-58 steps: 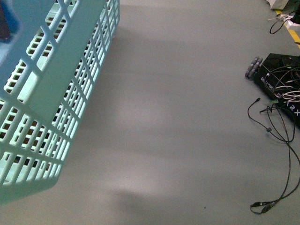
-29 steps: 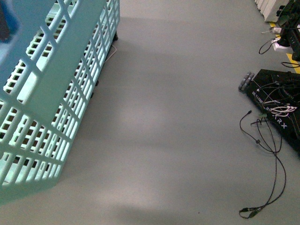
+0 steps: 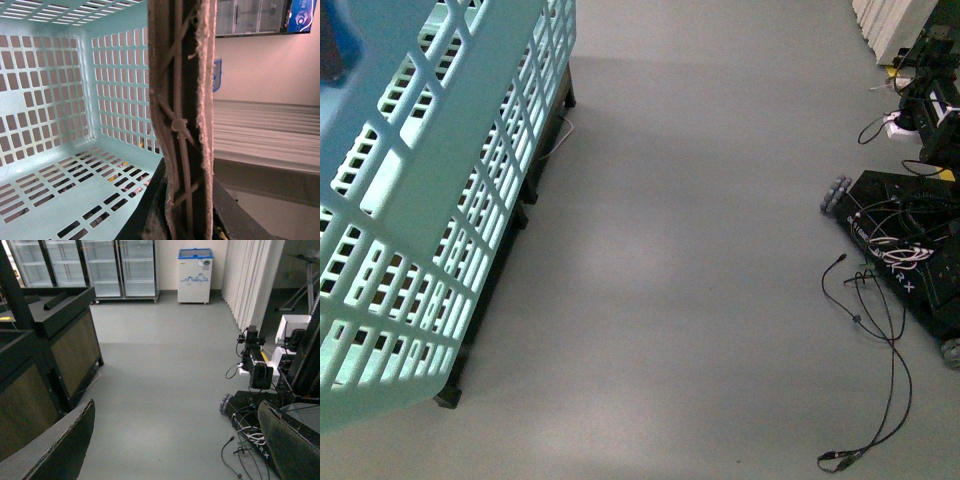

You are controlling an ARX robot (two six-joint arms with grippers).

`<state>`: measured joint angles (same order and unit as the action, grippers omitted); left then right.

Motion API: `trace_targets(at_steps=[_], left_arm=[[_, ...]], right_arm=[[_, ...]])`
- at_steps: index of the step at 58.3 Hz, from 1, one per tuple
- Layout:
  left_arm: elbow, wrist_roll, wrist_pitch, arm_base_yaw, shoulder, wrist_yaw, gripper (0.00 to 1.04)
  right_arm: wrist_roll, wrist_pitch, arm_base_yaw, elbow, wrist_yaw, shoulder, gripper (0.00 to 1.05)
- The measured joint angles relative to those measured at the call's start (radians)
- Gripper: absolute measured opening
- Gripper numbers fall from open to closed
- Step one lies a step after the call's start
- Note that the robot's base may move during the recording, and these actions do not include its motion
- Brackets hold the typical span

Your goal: Pick lemon and mango into basket

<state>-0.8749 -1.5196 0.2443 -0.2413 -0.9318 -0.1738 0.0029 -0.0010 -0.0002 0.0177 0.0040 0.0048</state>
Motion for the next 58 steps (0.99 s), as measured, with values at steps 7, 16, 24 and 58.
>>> trace_targets(at_steps=[7,16,24,58], left_arm=[[0.000,-0.013,0.000,-0.005,0.000,0.021,0.08],[0.000,-0.001,0.000,-0.003,0.002,-0.005,0.08],[0.000,-0.001,0.000,-0.002,0.000,-0.002,0.08],[0.000,0.001,0.000,-0.001,-0.001,-0.003,0.08]], right_arm=[[0.000,0.000,0.000,0.000,-0.001,0.000,0.96],[0.000,0.000,0.000,0.000,-0.001,0.000,0.96],[0.000,0.000,0.000,0.000,-0.002,-0.001,0.96],[0.000,-0.001,0.000,0.000,-0.004,-0.001,0.96]])
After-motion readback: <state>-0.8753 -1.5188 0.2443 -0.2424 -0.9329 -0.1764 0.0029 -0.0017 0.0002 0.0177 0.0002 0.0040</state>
